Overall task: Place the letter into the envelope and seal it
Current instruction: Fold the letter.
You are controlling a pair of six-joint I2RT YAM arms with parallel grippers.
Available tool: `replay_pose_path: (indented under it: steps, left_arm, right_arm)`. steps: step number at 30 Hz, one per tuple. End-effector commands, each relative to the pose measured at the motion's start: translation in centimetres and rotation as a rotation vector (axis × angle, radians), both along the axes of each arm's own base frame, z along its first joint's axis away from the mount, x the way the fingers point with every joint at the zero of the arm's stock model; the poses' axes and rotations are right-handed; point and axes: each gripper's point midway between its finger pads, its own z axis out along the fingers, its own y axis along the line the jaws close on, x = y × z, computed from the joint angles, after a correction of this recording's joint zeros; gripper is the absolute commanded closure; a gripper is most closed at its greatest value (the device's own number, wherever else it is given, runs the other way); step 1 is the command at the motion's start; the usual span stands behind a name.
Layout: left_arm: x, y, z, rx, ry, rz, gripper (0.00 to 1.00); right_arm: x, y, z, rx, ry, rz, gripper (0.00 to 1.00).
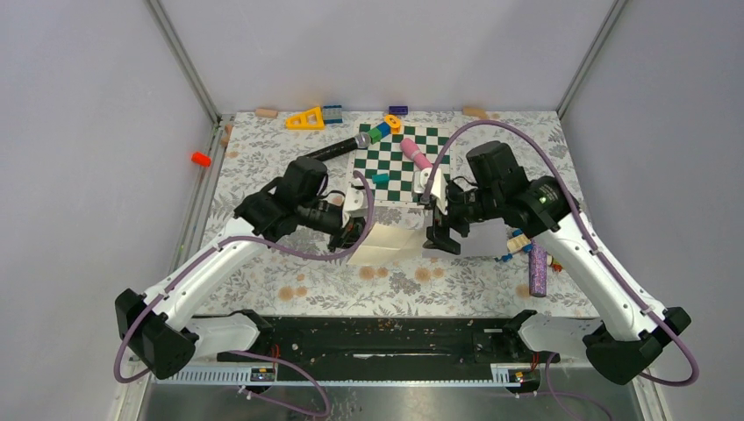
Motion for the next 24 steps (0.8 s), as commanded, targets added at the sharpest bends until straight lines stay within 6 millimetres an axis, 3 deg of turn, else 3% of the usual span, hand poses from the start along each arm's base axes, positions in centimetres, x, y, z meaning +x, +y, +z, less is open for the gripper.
replay_pose_path:
  steps: [1,9,15,24]
  left_arm:
    - [-0.9,0.0,0.2,0.008,-0.058,-0.066,1.00]
    - [-1.6,-0.2,-0.2,0.009,-0.034,-0.091,1.00]
    - [-1.7,-0.3,-0.7,0.013,-0.019,-0.101,1.00]
    - [-1.8,-0.1,-0.7,0.017,-0.022,-0.094,1.00]
  right_arm:
    - [-1.3,2.9,1.1,0.172,-0.016,0.140,0.11]
    - [-3.3,4.4,-1.5,0.269,0.091,0.225,0.19]
    - [-4.0,5.1,-2.0,0.298,0.188,0.236,0.41]
    - [-4.5,4.5,-3.6,0.276,0.196,0.234,0.70]
